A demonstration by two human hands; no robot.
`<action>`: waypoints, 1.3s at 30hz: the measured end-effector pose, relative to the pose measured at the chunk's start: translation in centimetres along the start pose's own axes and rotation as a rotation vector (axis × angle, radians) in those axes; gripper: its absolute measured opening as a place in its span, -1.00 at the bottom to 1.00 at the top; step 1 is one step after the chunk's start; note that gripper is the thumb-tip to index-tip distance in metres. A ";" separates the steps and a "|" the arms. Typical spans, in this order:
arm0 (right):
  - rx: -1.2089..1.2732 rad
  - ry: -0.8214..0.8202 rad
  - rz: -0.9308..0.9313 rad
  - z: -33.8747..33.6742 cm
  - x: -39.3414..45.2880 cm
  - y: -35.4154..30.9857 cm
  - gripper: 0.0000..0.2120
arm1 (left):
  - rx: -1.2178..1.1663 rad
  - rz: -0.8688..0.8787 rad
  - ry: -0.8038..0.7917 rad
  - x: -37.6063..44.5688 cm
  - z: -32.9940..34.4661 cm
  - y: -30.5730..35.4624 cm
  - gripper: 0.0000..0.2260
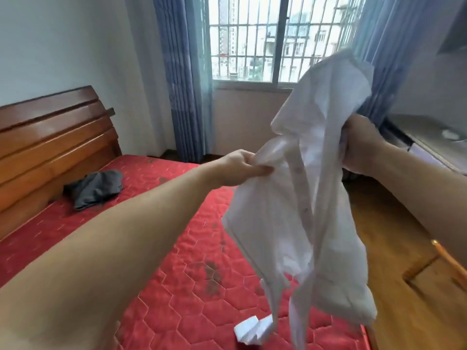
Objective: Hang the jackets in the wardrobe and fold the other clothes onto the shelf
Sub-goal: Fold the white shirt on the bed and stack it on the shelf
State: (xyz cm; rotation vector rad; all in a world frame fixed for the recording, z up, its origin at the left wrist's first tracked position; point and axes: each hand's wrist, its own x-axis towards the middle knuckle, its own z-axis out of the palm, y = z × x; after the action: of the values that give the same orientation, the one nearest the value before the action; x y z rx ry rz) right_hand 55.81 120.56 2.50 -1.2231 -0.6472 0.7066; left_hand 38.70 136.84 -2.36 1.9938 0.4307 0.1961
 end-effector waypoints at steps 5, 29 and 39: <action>-0.239 0.311 0.115 -3.8 2.9 1.3 -0.69 | -0.020 0.135 0.082 2.7 -0.9 0.7 -0.69; -0.961 -0.091 -0.416 -3.5 8.4 5.0 -0.80 | 0.685 -0.048 0.110 4.7 -5.5 5.6 -0.85; -1.316 -0.064 -0.806 -3.3 9.4 0.7 -0.54 | 0.462 -0.170 0.594 5.4 -7.9 0.6 -0.79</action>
State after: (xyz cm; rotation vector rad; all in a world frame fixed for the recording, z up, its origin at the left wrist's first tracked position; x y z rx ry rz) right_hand 64.09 126.01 1.74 -1.8772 -1.6547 -0.5037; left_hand 41.23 145.30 1.41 2.3126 1.1017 0.6349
